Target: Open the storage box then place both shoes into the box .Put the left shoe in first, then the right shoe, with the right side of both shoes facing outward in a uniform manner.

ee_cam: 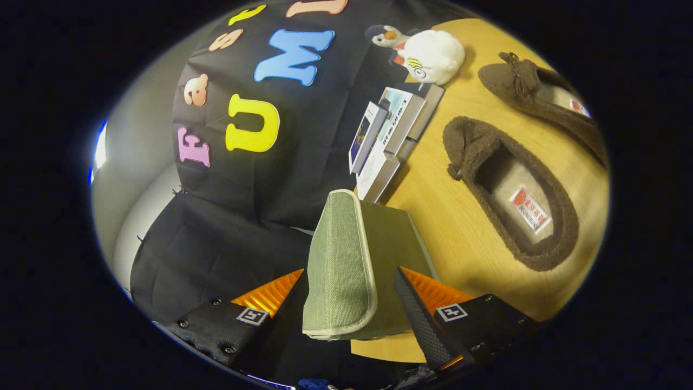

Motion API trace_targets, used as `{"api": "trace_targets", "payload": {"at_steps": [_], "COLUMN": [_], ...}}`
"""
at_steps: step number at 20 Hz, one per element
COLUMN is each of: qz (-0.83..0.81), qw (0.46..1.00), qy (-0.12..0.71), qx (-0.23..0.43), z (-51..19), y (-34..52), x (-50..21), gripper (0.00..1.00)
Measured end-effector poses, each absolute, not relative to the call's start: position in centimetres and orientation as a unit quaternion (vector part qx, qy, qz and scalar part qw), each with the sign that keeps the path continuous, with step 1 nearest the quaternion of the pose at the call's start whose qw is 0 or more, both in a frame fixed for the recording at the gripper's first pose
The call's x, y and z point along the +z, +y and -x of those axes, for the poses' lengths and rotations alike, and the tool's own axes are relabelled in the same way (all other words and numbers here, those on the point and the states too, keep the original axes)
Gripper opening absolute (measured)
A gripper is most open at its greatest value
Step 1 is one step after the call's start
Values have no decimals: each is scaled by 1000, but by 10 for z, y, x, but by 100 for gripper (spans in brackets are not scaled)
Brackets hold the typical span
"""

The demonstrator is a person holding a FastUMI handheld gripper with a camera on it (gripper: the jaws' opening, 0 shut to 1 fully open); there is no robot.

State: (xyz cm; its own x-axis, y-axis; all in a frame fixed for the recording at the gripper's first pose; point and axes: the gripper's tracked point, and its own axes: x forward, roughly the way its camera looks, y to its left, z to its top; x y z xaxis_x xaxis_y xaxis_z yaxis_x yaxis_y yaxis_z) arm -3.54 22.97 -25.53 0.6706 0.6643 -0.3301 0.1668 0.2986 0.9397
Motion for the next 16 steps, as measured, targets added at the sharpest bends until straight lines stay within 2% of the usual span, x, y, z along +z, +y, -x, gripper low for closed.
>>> {"api": "trace_targets", "payload": {"at_steps": [9, 11, 13, 14, 16], "qz": [-632, -643, -656, -659, -677], "qw": [634, 619, 603, 600, 591], "qy": [404, 410, 413, 412, 401], "qx": [189, 187, 187, 187, 179], "z": [52, 54, 55, 56, 49], "y": [261, 263, 264, 264, 256], "x": [-264, -265, -266, -265, -262], "gripper": [97, 93, 85, 85, 53]}}
